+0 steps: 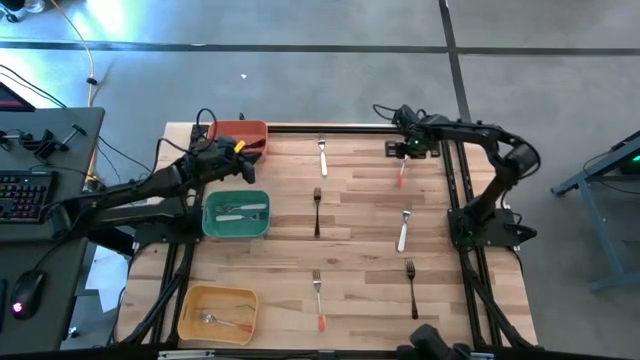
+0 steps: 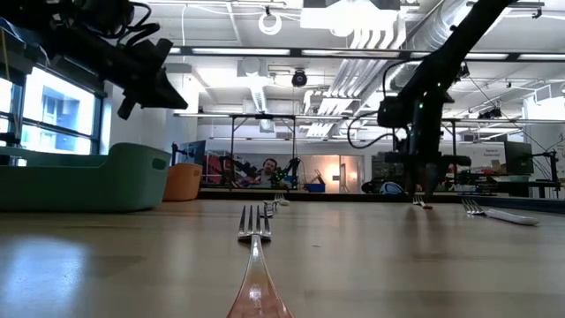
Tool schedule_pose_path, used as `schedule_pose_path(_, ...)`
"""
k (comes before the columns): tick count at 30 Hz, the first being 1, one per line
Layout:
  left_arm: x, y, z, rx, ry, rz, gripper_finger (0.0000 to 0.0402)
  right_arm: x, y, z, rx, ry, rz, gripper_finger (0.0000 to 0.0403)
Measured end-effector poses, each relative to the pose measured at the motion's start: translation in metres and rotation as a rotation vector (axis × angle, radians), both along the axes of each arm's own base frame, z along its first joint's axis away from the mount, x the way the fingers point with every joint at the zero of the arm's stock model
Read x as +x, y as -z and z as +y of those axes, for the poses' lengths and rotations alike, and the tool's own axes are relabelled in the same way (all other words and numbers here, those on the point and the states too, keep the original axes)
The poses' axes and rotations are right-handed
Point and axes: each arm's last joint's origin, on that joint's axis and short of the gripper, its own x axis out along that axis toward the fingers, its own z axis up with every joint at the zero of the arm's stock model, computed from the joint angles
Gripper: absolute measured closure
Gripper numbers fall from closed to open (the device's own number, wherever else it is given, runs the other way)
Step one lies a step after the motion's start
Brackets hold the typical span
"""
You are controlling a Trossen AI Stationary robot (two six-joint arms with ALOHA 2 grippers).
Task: Sort silverware by color (type)
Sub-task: Put the orange fork into the yellow bin
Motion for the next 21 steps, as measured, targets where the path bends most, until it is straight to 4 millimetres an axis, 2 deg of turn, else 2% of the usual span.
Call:
schedule_pose_path(5, -0.0002, 0.0000, 0.0004, -0.048, -0.024, -0.037, 0.0401, 0.0012, 0.0111, -0.0015, 0.031, -0.044, 0.031, 0.0283)
schedule_pose_path(14, 0.0004, 0.0003, -0.0007, -0.089, -0.003, -0.059, 0.0401, 0.0036, 0.0124, -0.0035, 0.029, -0.122, 0.001, 0.0394)
schedule_pose_path(21, 0.0010, 0.0005, -0.0016, -0.128, 0.023, -0.081, 0.0401, 0.0106, 0.0102, -0.0020, 0.077, -0.226, -0.141, 0.0398)
